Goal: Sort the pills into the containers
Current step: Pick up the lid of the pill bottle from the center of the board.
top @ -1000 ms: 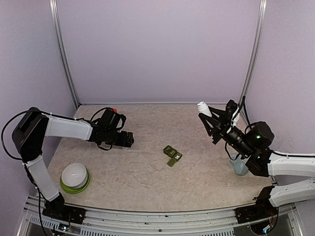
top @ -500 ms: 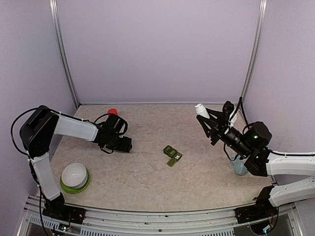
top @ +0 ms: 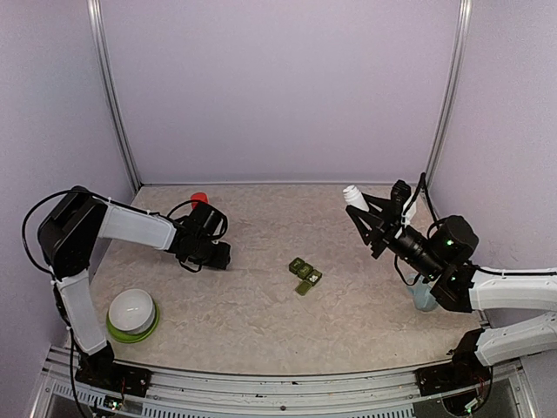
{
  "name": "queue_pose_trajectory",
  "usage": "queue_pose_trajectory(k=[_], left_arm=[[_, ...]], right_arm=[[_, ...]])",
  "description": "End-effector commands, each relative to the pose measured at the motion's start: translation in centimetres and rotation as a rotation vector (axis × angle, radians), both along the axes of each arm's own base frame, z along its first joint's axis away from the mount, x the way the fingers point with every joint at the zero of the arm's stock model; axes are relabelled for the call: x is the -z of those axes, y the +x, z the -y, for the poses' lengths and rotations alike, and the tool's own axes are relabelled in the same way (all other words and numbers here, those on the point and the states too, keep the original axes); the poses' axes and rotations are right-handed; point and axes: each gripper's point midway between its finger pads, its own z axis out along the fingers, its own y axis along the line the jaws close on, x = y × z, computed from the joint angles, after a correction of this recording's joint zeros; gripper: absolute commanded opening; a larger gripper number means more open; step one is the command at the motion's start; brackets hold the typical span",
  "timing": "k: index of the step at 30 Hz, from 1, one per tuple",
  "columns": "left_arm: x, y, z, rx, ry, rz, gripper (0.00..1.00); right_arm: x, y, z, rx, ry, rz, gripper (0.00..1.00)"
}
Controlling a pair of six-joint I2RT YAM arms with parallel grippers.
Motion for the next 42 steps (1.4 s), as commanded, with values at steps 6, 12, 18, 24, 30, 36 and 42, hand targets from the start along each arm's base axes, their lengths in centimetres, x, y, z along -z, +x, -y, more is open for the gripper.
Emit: queue_pose_trajectory(k=[6, 12, 18, 24, 30, 36, 42], left_arm=[[0.5, -0.3, 0.5, 0.017, 0.054, -0.005, 0.41], [-0.2, -0.5, 1.0, 0.028, 0.045, 0.004, 0.26], [-2.0, -0.6, 2.2, 0.049, 0.001, 0.028, 0.24], [-7.0, -0.7, 6.0, 0.167, -0.164, 0.102, 0.25], [-14.1, -1.8, 10.7, 0.334, -0.355, 0.202, 0.25], [-19.4, -4.0, 14.3, 0.486, -0.518, 0.24, 0.26], [-22.9, -6.8, 17.0, 0.636, -0.687, 0.235, 0.27]], right_arm=[[-0.5, 0.0, -0.2, -0.003, 0.012, -0.002, 0.1], [-0.5, 0.0, -0.2, 0.001, 0.011, -0.003, 0.1], [-0.3, 0.1, -0.4, -0.006, 0.003, -0.006, 0.11], [0.0, -0.3, -1.5, -0.067, -0.028, -0.013, 0.11], [0.2, -1.4, -2.7, -0.16, -0.053, -0.01, 0.11], [0.9, -2.1, -4.3, -0.249, -0.094, -0.025, 0.11], [1.3, -2.7, -5.4, -0.304, -0.119, -0.033, 0.11]])
